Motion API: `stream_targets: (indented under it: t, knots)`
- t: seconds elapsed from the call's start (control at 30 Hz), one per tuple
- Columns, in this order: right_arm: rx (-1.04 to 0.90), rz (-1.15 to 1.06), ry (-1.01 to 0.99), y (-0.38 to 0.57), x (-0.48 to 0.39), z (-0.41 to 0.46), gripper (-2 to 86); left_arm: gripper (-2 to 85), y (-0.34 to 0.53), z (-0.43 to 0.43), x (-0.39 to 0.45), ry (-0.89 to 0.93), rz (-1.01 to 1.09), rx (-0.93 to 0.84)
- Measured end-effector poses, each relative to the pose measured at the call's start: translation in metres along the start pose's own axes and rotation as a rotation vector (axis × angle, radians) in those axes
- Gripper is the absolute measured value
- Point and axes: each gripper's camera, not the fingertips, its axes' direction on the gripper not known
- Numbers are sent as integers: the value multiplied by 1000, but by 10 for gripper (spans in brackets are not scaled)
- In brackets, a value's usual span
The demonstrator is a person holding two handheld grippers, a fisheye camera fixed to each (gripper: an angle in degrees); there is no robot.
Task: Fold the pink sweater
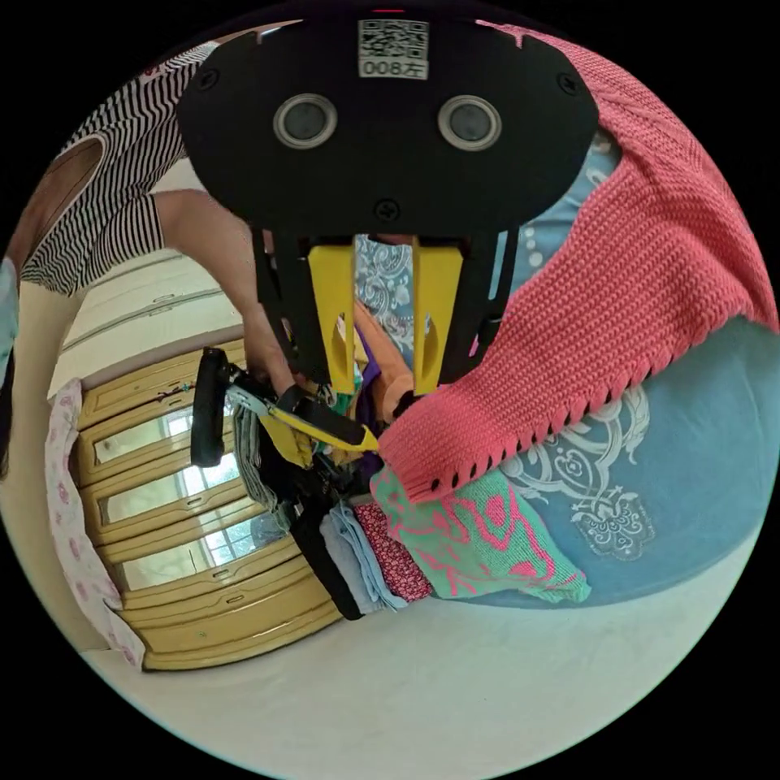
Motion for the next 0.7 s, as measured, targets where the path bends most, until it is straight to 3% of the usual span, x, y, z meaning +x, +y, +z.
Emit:
stream_targets:
  t: [0.13,0.43,0.7]
  knots:
    - [-22,95,-149,9,38,20,80,124,-49,31,-19,29,-113,10]
    - [21,-108,-338,31,45,7,42,150,-95,46,-22,-58,-136,-10]
    - [33,-172,-450,50,28,-11,38,42,-79,-5,-30,-172,-134,4]
